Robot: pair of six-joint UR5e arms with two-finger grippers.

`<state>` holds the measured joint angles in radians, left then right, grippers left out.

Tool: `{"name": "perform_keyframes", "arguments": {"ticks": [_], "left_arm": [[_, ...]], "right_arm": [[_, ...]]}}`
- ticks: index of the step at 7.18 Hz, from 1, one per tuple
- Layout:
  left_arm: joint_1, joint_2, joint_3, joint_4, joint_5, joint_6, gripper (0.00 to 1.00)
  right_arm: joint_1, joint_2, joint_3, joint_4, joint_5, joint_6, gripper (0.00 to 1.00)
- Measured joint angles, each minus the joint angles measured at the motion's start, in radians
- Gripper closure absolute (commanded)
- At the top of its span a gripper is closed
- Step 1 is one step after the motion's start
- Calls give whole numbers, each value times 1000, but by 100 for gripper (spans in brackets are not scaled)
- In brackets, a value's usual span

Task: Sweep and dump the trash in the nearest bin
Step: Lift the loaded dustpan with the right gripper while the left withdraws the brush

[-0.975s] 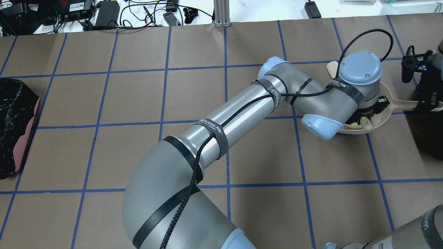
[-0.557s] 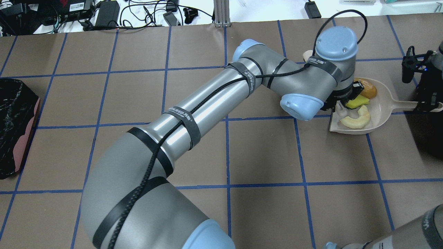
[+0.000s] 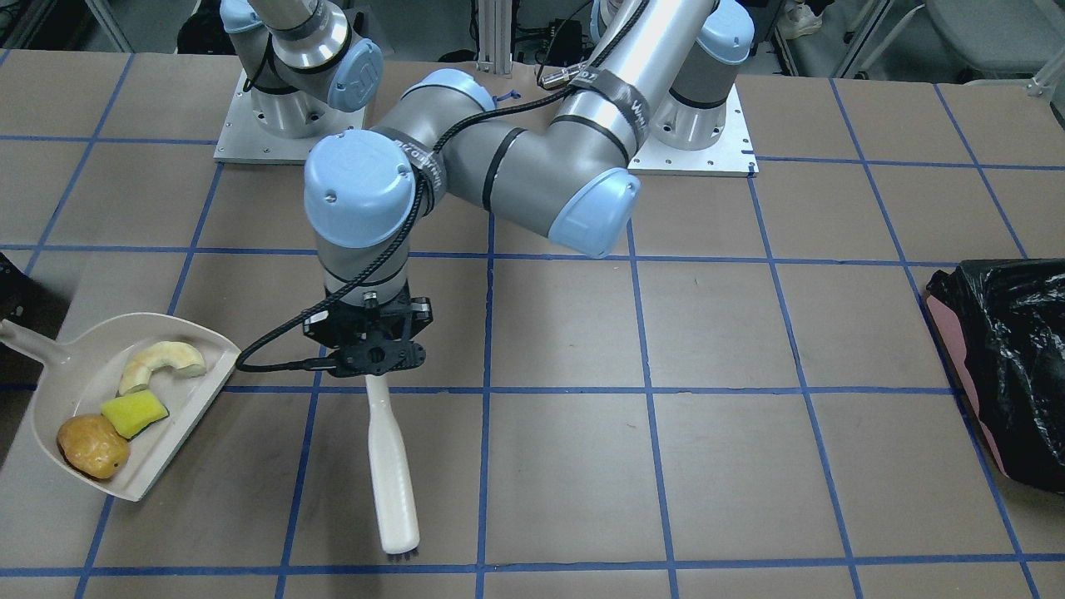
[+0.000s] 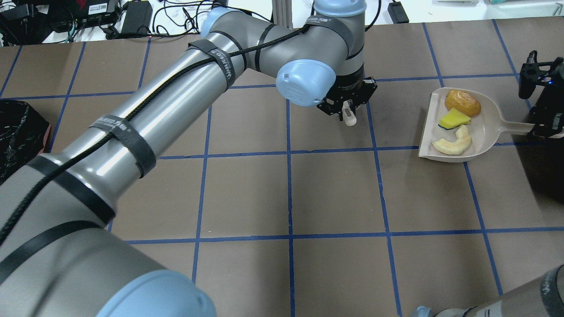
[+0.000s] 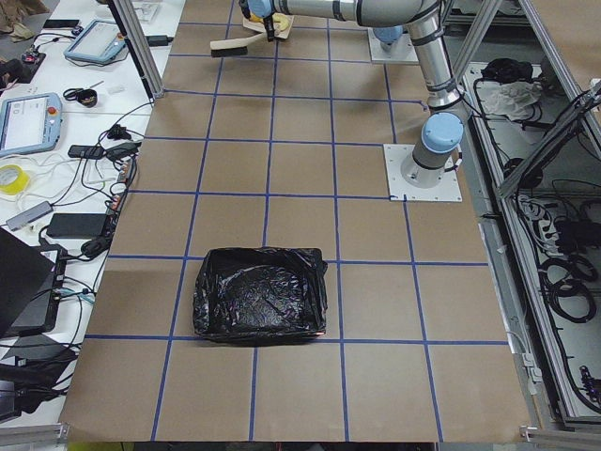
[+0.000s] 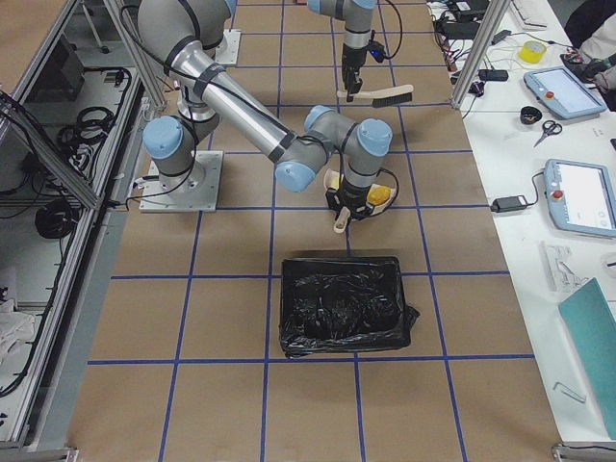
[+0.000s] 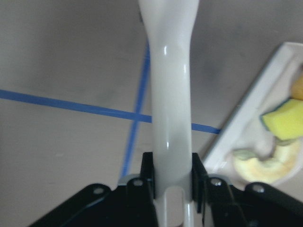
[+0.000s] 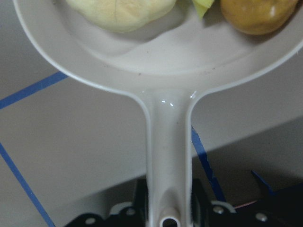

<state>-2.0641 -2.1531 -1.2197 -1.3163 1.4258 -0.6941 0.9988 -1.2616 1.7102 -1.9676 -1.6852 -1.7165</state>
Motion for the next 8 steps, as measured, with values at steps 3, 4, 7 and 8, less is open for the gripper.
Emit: {"name": "perform_keyframes", "arguments": {"ticks": [3, 4, 7, 8], "left_arm": [[20, 214, -336, -10, 67, 148, 100], [19, 279, -440, -6, 72, 159, 100], [-11, 384, -627, 0, 66, 166, 100], [-33, 391, -647, 4, 66, 168, 100]], "right_arm": [[-68, -49, -56, 154, 190, 1, 100], [-93, -52, -76, 204, 265, -6, 100], [-143, -52, -193, 368, 458, -14, 100], [-157, -52, -243, 411, 457, -23, 100]]}}
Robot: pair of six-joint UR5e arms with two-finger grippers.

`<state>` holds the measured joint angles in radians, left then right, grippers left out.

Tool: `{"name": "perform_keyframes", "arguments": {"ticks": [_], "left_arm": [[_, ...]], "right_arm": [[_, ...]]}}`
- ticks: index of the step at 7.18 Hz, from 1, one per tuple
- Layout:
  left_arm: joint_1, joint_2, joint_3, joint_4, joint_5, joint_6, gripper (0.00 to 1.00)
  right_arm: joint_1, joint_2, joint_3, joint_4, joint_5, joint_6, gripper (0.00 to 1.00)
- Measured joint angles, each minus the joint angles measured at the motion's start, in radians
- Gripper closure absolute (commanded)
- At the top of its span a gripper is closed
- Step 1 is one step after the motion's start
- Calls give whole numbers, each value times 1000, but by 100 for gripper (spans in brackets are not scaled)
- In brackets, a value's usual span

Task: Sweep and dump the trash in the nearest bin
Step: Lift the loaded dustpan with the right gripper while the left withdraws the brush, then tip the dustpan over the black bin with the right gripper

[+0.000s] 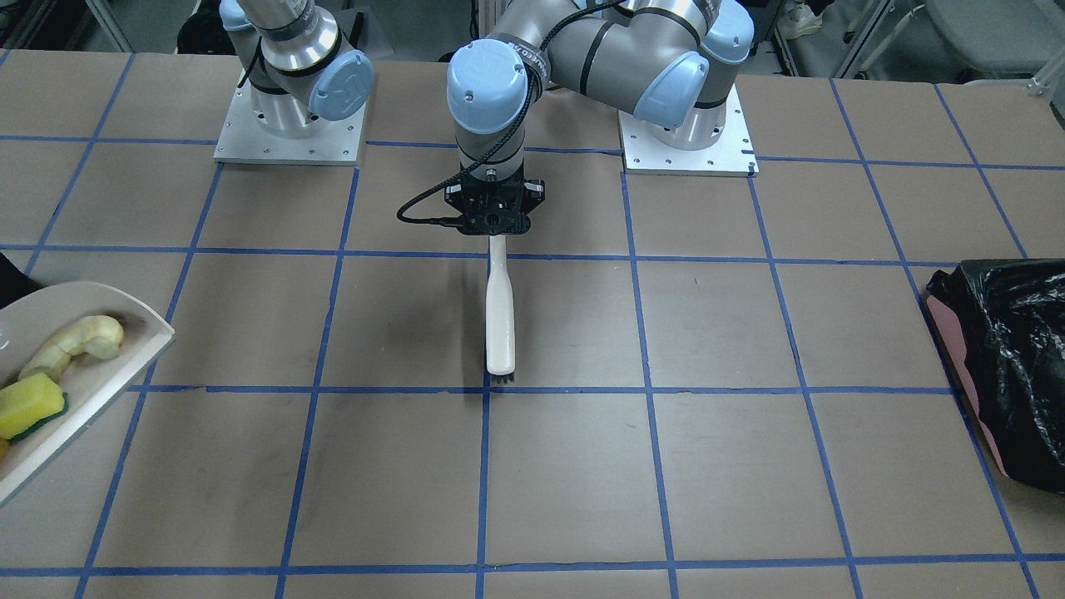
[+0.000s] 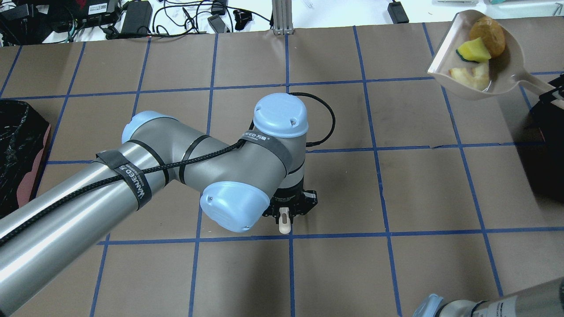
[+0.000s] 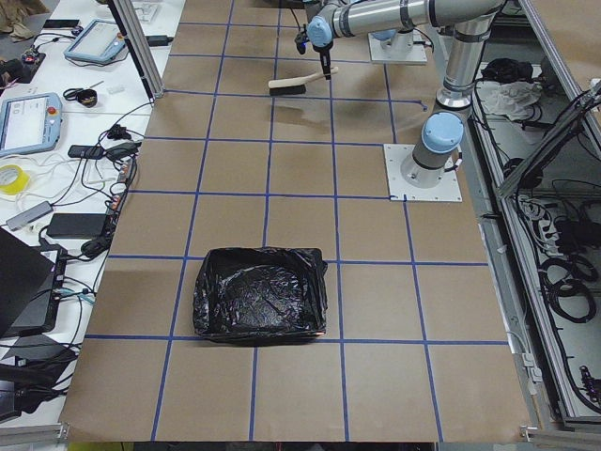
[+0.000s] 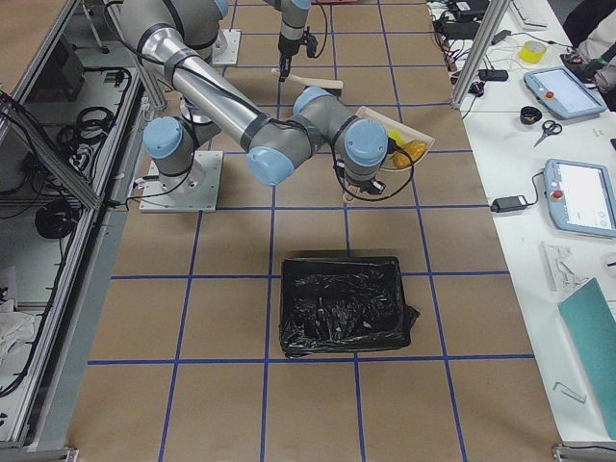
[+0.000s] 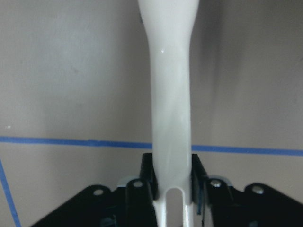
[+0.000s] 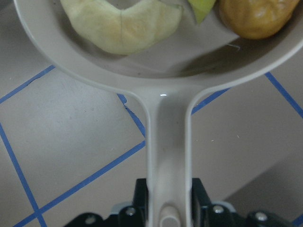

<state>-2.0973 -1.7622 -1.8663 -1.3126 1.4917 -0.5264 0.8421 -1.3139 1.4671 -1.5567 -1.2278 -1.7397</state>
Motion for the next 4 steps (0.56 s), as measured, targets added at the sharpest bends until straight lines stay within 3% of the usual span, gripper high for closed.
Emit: {"name": "perform_keyframes", "arguments": {"ticks": [4], "left_arm": [[-58, 5, -29, 2, 10, 36, 100]], "right_arm": [[-103, 27, -169, 89, -191, -208, 100]]}}
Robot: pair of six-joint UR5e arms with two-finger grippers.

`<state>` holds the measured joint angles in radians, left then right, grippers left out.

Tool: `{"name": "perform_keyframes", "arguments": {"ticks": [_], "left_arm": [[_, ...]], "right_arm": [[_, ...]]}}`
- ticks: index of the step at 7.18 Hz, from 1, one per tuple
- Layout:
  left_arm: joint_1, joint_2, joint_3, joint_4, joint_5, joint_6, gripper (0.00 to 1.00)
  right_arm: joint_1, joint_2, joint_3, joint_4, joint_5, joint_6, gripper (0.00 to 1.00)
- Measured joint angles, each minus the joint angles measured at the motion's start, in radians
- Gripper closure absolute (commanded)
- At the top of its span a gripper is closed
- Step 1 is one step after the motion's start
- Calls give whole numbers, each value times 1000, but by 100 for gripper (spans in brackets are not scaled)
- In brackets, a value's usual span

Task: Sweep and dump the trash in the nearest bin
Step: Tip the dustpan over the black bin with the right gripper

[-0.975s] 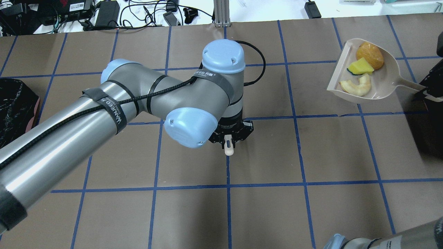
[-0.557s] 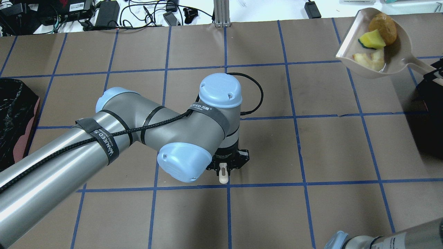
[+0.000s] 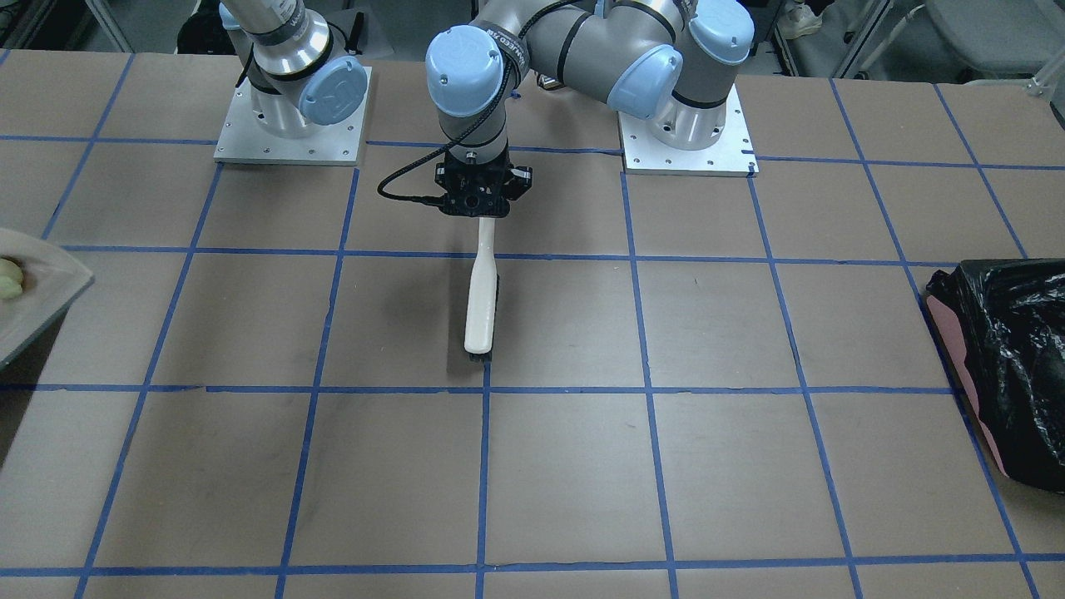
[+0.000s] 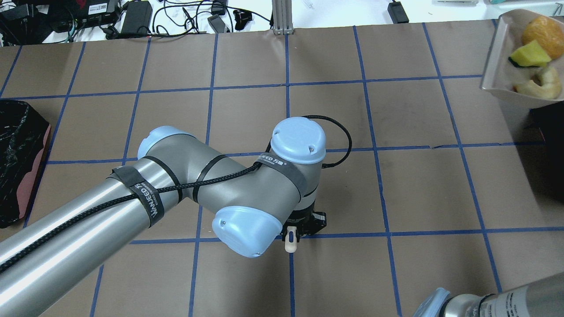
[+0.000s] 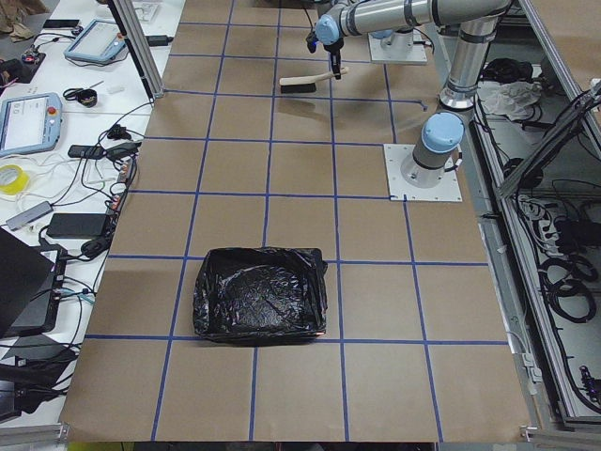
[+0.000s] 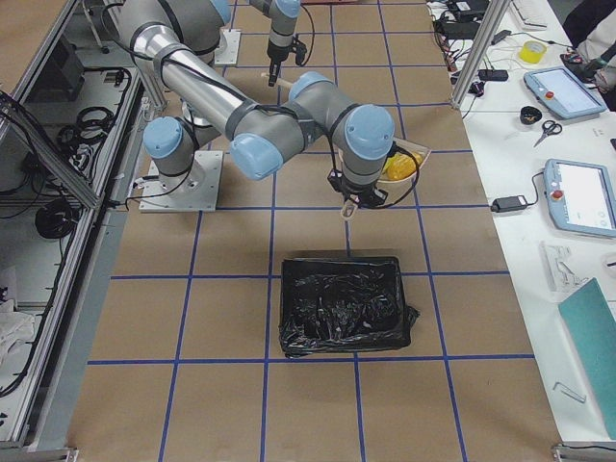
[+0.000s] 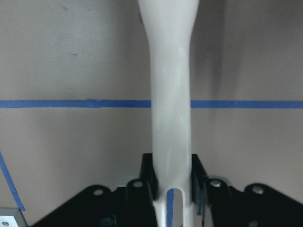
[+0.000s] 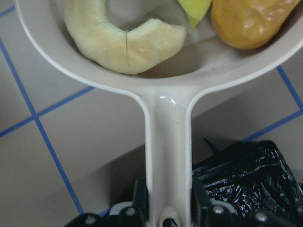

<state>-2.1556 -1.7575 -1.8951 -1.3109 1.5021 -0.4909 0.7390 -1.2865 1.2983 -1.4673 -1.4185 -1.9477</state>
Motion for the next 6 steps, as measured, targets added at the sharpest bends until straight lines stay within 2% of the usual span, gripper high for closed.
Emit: {"name": "perform_keyframes", "arguments": {"ticks": [3, 5, 6], "left_arm": [[-3, -5, -14, 2, 10, 49, 100], [3, -13, -19, 25, 17, 51, 100], [4, -13, -21, 31, 18, 50, 96]], "right_arm": [[-160, 37, -110, -16, -113, -217, 100], [-222, 98, -194, -25, -147, -305, 100], [-244, 128, -224, -33, -151, -343, 100]]}}
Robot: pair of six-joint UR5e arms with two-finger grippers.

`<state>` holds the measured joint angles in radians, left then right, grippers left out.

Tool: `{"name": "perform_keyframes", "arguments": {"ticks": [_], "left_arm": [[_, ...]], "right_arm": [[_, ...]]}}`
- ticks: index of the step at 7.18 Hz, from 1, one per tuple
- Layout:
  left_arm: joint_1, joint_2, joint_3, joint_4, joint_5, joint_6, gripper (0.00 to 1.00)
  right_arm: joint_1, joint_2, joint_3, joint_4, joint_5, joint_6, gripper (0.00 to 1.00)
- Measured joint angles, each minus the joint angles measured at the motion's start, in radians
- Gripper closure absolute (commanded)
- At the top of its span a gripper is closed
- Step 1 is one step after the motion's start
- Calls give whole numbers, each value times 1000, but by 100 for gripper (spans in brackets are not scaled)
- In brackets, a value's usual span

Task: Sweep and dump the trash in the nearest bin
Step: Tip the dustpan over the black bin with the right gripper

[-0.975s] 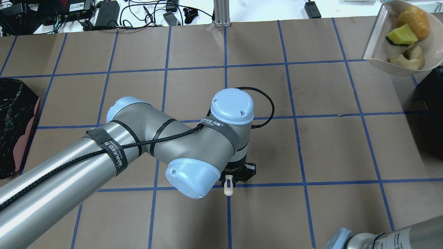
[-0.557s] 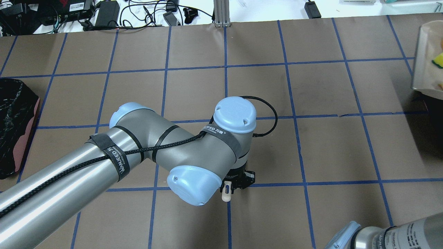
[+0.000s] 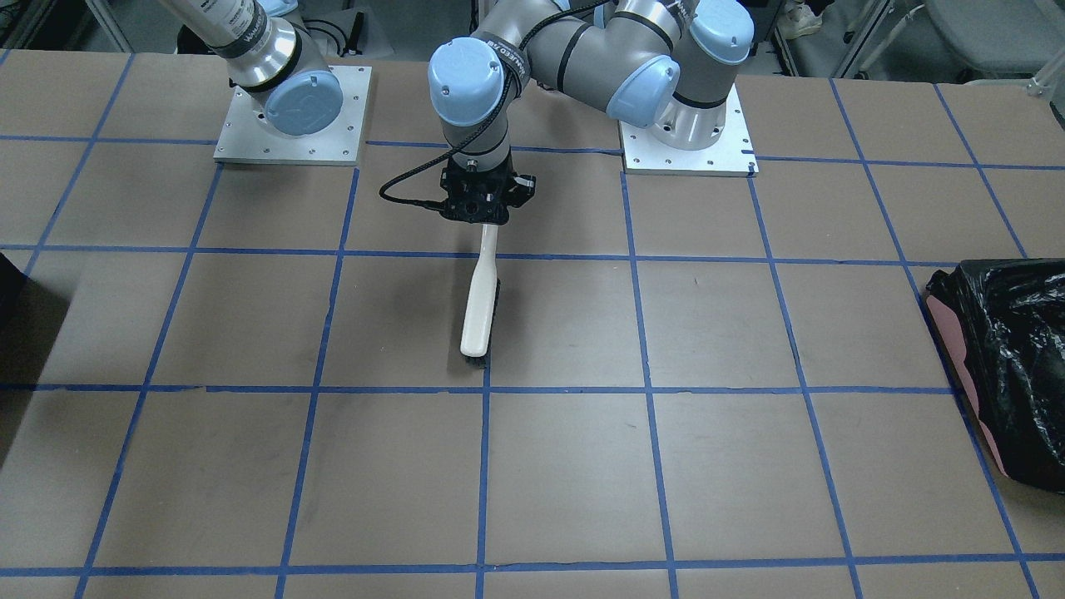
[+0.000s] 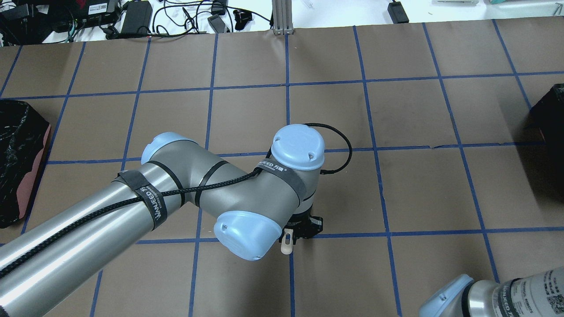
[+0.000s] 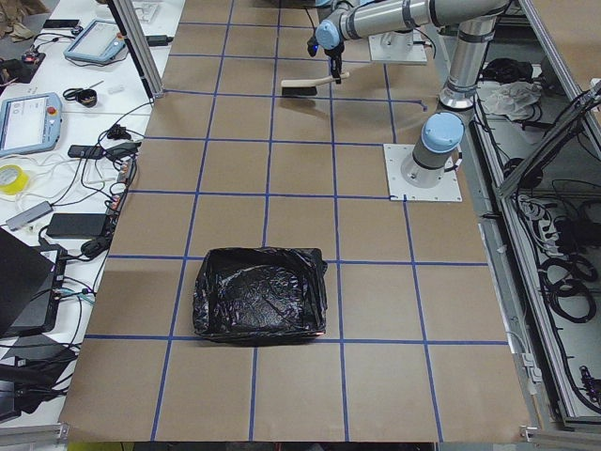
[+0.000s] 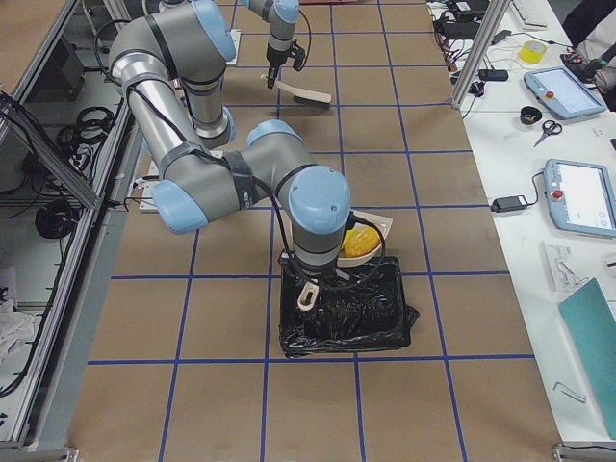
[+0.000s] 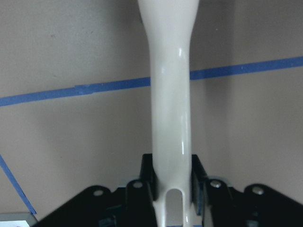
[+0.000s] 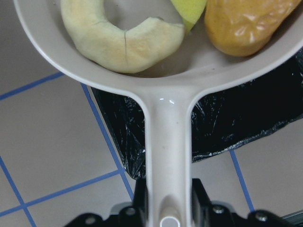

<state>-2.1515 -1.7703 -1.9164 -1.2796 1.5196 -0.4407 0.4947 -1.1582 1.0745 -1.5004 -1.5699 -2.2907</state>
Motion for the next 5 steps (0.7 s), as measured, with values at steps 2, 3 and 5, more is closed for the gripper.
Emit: {"name": "perform_keyframes", "arguments": {"ticks": [2, 3, 5], "left_arm": [[1, -1, -3, 2, 1, -2, 91], [1, -1, -8, 2, 1, -1, 90], [3, 0, -16, 2, 2, 0, 69]], "right_arm": [[-25, 47, -48, -70, -43, -47, 100], [-28, 60, -58, -115, -66, -58, 100], [-30, 74, -62, -181, -105, -74, 100]]}}
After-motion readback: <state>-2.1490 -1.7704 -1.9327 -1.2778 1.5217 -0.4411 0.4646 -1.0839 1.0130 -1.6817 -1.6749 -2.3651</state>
